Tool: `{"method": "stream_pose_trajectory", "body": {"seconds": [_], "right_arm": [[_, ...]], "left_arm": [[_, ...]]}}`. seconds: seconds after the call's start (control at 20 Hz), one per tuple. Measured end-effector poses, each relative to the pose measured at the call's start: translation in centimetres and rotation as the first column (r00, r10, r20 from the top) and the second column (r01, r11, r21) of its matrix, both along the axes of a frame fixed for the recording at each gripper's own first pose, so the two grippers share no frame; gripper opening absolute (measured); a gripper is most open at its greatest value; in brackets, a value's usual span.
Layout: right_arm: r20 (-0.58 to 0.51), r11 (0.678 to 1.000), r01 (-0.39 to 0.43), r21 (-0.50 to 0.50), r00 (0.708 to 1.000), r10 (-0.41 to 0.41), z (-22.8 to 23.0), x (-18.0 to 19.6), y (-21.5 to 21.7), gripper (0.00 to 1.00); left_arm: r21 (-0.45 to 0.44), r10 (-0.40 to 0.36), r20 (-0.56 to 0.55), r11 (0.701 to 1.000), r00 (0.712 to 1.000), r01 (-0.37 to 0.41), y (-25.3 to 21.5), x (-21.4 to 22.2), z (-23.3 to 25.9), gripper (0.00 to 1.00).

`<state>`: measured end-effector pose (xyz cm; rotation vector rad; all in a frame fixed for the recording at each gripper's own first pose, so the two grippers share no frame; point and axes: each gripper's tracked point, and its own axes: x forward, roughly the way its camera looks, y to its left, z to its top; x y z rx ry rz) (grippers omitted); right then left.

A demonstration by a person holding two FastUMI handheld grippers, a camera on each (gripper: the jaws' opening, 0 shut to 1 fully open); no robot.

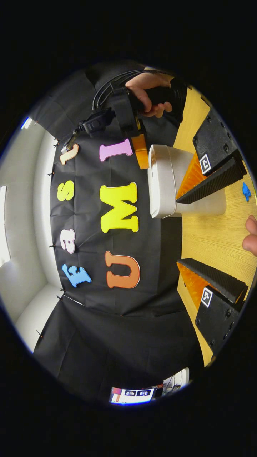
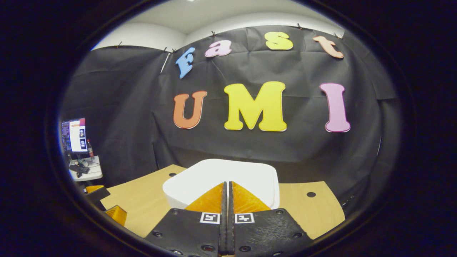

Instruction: Press the lid of the desktop garbage bin to open it, pick up the crumpled paper on the desktop and throw it into the bin, then pick up the pop can on the desktop and drop it into the bin, and finally close the garbage bin lid.

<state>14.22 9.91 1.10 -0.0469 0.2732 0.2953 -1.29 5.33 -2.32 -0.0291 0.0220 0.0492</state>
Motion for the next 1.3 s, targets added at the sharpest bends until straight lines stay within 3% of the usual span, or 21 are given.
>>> {"method": "stream_pose_trajectory", "body": {"seconds": [0.25, 0.35, 0.45, 0.5, 0.65, 0.75, 0.8, 0.85, 0.9, 1.1, 1.3], "right_arm": [[-0.048, 1.0, -0.022, -0.016, 0.999, 0.022, -0.9, 0.3, 0.1, 0.01], [-0.04, 0.999, -0.014, 0.042, 0.999, 0.016, -0.5, 0.2, -0.1, 0.05], [-0.004, 0.995, -0.007, 0.095, 1.0, 0.007, 0.6, -0.2, -0.5, 0.01], [0.009, 0.996, 0.035, 0.084, 0.999, -0.036, 1.1, -0.4, -1.5, 0.01], [0.139, 0.991, 0.082, 0.103, 0.986, -0.096, 4.2, -1.3, -3.0, 0.64], [0.227, 0.99, 0.07, 0.12, 0.969, -0.096, 6.6, -2.6, -3.3, 0.84], [0.254, 0.991, 0.066, 0.114, 0.963, -0.093, 7.0, -3.0, -3.6, 0.83], [0.262, 0.992, 0.071, 0.106, 0.96, -0.096, 6.8, -3.6, -3.8, 0.88], [0.268, 0.992, 0.075, 0.1, 0.958, -0.099, 6.6, -4.1, -4.0, 0.84], [0.316, 0.991, 0.094, 0.091, 0.941, -0.118, 5.7, -7.1, -4.8, 0.97], [0.309, 0.99, 0.113, 0.085, 0.942, -0.134, 3.8, -9.3, -5.7, 0.95]], "left_arm": [[-0.014, 0.003, -0.023, 1.0, 1.0, -0.004, 0.3, 0.4, -0.9, 0.99], [-0.016, 0.001, -0.02, 1.0, 1.0, -0.001, 0.0, 0.3, -0.8, 0.99], [-0.004, -0.002, -0.026, 1.0, 1.0, 0.002, -0.3, 0.4, -1.1, 0.99], [0.0, -0.003, -0.03, 1.0, 1.0, 0.003, -0.3, 0.4, -1.2, 0.99], [0.006, -0.009, -0.05, 1.0, 0.999, 0.01, -0.9, 0.2, -1.6, 0.99], [-0.001, -0.018, -0.049, 1.0, 0.999, 0.018, -1.5, 0.2, -1.5, 0.99], [-0.003, -0.019, -0.048, 1.0, 0.999, 0.018, -1.7, 0.1, -1.5, 0.99], [-0.004, -0.019, -0.05, 1.0, 0.999, 0.019, -1.8, 0.1, -1.5, 0.99], [-0.005, -0.023, -0.052, 1.0, 0.998, 0.022, -2.1, 0.0, -1.6, 0.99], [-0.019, -0.042, -0.051, 0.999, 0.998, 0.041, -3.2, -0.4, -1.3, 0.99], [-0.013, -0.034, -0.051, 0.999, 0.998, 0.033, -3.4, -0.7, -1.3, 0.99]]}}
